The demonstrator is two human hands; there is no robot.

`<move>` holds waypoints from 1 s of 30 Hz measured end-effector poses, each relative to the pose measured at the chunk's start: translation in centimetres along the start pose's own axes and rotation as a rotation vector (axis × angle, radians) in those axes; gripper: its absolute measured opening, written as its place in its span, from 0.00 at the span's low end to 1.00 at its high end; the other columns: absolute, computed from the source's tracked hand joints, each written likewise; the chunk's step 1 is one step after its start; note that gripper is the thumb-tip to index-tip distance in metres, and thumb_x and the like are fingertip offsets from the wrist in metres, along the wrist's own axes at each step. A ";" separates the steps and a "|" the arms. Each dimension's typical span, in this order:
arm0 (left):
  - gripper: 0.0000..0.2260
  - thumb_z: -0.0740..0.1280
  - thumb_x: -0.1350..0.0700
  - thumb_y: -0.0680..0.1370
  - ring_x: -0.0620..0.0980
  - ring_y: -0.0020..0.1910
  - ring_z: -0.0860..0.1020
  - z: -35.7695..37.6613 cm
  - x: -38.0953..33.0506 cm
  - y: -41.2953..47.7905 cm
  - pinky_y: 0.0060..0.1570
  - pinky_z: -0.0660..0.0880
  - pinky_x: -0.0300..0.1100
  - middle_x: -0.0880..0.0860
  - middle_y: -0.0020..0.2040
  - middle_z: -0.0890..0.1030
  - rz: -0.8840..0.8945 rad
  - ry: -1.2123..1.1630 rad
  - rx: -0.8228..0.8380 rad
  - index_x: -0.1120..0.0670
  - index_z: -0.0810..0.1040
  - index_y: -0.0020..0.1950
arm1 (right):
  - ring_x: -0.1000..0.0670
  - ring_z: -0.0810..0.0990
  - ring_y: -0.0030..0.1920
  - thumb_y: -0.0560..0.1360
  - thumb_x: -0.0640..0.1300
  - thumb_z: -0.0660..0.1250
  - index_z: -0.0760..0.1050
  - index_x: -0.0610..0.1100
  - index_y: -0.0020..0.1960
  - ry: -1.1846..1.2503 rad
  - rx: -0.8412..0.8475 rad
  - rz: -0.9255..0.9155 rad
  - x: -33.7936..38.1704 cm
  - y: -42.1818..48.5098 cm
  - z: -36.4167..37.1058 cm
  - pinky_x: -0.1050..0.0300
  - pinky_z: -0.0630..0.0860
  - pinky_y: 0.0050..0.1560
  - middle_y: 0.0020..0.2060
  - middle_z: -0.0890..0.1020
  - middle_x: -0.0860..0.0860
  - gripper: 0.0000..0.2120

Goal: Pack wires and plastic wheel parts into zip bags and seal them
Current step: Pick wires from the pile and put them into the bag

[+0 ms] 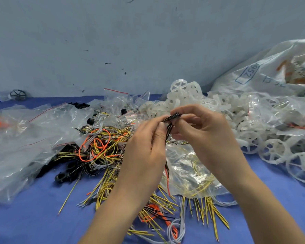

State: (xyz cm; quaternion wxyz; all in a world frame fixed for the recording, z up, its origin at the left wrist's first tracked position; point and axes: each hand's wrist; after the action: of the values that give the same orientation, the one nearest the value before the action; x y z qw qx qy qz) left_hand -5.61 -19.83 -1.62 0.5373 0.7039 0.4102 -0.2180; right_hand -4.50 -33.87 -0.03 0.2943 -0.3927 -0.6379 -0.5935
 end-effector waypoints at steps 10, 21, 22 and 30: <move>0.16 0.55 0.48 0.84 0.50 0.45 0.84 0.8 1.5 -0.2 0.53 0.78 0.49 0.48 0.50 0.85 -0.364 -0.430 0.195 0.40 0.82 0.50 | 0.53 0.86 0.40 0.77 0.37 0.69 0.82 0.50 0.48 0.037 -0.046 0.097 -0.7 -0.1 0.2 0.63 0.80 0.40 0.40 0.86 0.51 0.08; 0.16 0.62 0.47 0.79 0.46 0.25 0.67 -0.8 2.7 0.1 0.25 0.66 0.39 0.51 0.33 0.69 -0.427 -0.442 0.233 0.58 0.81 0.53 | 0.55 0.84 0.39 0.77 0.39 0.70 0.82 0.48 0.48 0.074 -0.014 0.189 -0.7 0.2 -0.5 0.59 0.82 0.42 0.38 0.86 0.49 0.05; 0.19 0.62 0.45 0.78 0.47 0.25 0.65 -1.1 2.8 0.1 0.25 0.63 0.39 0.51 0.31 0.68 -0.372 -0.347 0.251 0.59 0.80 0.54 | 0.55 0.84 0.39 0.77 0.39 0.70 0.82 0.48 0.48 0.090 -0.005 0.223 -0.6 0.2 -0.6 0.58 0.83 0.42 0.39 0.86 0.46 0.05; 0.12 0.58 0.46 0.80 0.39 0.44 0.76 -3.2 3.8 -0.2 0.43 0.69 0.33 0.40 0.42 0.77 0.016 0.303 0.245 0.45 0.80 0.55 | 0.52 0.79 0.37 0.77 0.39 0.69 0.82 0.39 0.54 0.199 0.072 0.412 -0.5 0.1 -1.5 0.57 0.83 0.43 0.40 0.85 0.45 0.07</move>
State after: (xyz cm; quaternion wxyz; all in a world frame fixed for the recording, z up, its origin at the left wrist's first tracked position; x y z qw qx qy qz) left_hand -4.07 -15.54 -3.56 0.3813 0.7922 0.4511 -0.1534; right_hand -4.30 -35.42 -0.28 0.4845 -0.4434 -0.5328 -0.5335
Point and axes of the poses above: each hand's wrist, its own y-axis towards the middle knuckle, its own z-axis out of the palm, x = y × z
